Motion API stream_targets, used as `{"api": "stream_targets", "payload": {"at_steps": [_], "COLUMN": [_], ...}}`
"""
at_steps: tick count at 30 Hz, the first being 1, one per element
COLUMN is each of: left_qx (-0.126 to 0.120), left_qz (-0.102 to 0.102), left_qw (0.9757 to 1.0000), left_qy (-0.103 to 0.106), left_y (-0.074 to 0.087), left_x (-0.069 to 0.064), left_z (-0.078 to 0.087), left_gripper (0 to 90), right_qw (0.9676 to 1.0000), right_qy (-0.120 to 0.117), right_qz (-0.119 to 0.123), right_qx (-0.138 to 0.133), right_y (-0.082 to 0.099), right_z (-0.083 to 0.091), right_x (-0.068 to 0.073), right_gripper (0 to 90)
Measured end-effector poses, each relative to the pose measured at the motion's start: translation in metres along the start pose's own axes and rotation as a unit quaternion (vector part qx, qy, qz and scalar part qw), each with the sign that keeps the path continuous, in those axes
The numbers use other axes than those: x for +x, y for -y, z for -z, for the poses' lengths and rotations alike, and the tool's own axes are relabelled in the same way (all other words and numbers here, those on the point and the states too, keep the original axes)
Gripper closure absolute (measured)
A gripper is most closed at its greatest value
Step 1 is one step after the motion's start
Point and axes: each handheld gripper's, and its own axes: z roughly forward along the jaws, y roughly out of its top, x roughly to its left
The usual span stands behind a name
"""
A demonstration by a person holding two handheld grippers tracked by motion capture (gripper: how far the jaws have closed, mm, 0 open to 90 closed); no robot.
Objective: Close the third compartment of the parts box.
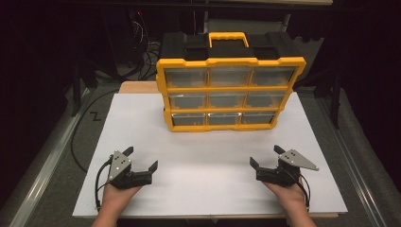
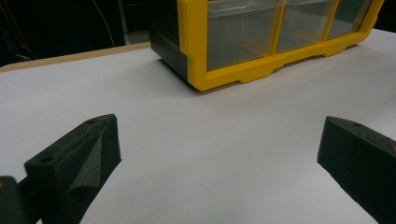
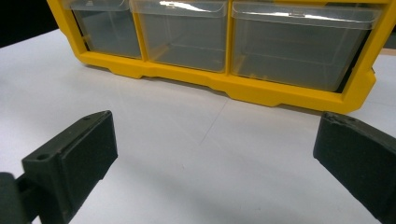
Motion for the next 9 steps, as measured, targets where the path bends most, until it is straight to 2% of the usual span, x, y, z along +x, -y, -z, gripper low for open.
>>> {"api": "stream_targets", "payload": {"at_steps": [9], "left_qx": [0.000], "left_qz": [0.000], "left_qw": [1.0000], "left_qy": [0.001], "left_y": [0.0002], "left_x": [-0.0004], "left_z": [-0.0005], "left_gripper": [0.3], "right_qw": [1.0000], "right_qy": [0.004], "right_qz": [0.004], "right_qx": [0.000], "right_y": [0.0006], "right_z": [-0.0004], "right_x": [-0.0014], "right_gripper": [0.9]}}
